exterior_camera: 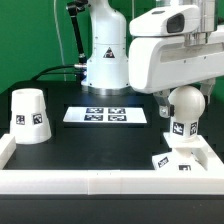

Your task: Assemble lamp

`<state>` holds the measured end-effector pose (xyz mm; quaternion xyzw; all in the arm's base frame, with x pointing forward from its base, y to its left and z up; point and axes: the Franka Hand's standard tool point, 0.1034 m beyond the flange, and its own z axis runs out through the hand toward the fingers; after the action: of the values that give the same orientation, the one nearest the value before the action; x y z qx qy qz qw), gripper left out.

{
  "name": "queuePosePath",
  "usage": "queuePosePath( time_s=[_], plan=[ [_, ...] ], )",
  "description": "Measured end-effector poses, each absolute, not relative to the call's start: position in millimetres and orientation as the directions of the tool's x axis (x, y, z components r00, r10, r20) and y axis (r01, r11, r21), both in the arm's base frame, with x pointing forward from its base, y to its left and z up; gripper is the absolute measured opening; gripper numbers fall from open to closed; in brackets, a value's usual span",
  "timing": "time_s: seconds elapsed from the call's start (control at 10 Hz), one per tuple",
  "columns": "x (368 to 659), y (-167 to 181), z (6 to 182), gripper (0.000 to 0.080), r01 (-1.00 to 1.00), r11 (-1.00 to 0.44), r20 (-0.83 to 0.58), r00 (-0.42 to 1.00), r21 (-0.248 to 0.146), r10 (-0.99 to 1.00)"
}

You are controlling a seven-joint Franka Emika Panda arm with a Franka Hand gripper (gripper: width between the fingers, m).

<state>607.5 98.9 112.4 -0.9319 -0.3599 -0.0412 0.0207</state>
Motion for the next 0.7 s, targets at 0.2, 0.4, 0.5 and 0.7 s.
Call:
queuePosePath(
  time_s=[0.2, 0.4, 0.5, 0.7],
  plan=[
    [607.8, 98.1, 111.5, 0.0698, 0.826, -0.564, 0.081, 0.561, 0.019, 0.824],
    [609.1, 103.9, 111.1, 0.0698, 0.888, -0.459, 0.059, 0.457, 0.026, 0.888],
    [609.5, 106.3, 110.6, 0.0698, 0.928, -0.371, 0.043, 0.369, 0.039, 0.928],
    [608.5, 104.5, 108.4, 0.0698, 0.976, -0.211, 0.011, 0.211, 0.049, 0.977]
  ],
)
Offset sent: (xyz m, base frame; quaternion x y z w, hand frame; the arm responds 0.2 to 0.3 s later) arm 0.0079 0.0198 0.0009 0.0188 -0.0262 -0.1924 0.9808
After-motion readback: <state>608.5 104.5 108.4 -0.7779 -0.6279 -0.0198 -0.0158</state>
